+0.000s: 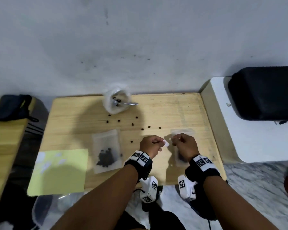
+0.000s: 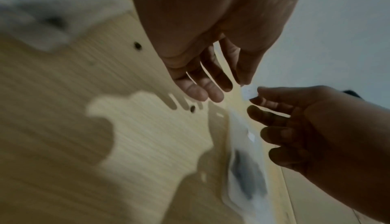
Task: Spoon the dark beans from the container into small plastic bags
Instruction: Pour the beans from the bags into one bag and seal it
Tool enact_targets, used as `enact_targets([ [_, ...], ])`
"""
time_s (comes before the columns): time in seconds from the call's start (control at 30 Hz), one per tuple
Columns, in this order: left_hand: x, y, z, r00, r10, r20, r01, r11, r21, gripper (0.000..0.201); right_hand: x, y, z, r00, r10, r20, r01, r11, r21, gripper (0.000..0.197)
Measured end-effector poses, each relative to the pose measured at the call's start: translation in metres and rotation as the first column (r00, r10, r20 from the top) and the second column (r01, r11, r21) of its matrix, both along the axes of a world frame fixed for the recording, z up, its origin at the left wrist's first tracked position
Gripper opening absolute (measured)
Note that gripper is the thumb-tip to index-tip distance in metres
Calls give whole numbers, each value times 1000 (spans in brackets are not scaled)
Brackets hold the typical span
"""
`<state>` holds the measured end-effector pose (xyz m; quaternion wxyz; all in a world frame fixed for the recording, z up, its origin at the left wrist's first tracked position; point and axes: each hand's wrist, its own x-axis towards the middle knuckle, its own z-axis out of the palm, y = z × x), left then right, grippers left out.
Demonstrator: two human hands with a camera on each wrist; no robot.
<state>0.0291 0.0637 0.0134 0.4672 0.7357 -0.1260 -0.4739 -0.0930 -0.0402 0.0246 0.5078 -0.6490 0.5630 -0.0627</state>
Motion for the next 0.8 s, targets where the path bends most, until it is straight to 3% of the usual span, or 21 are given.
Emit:
enact_targets([
  [0.1, 33, 35, 7, 992, 96, 87, -90, 993, -70, 12, 46, 27, 16, 997, 42, 69, -61, 953, 296, 16],
  [0.17, 57, 64, 11, 977, 156, 142, -143, 985, -98, 7, 77, 47, 20, 994, 73, 83, -100, 910, 402, 16],
  [0.3, 98, 120, 13, 960, 209, 187, -190, 975, -116, 2, 130, 84, 23, 988, 108, 106, -146, 863, 483, 13],
  [0.43, 130, 168, 14, 938, 283, 200, -259, 956, -137, 10, 173, 123, 30, 981, 151, 120, -192, 822, 536, 13],
  [0.53, 146, 199, 11, 929, 302, 214, -274, 950, -152, 7, 199, 149, 27, 973, 214, 91, -229, 819, 525, 21],
  [0.67, 166, 242, 0, 923, 341, 180, -324, 939, -117, 27, 224, 180, 19, 977, 182, 109, -211, 886, 413, 30],
  [0.8, 182, 280, -13, 897, 425, 122, -424, 905, -37, 14, 234, 199, 16, 970, 180, 164, -223, 929, 296, 21],
])
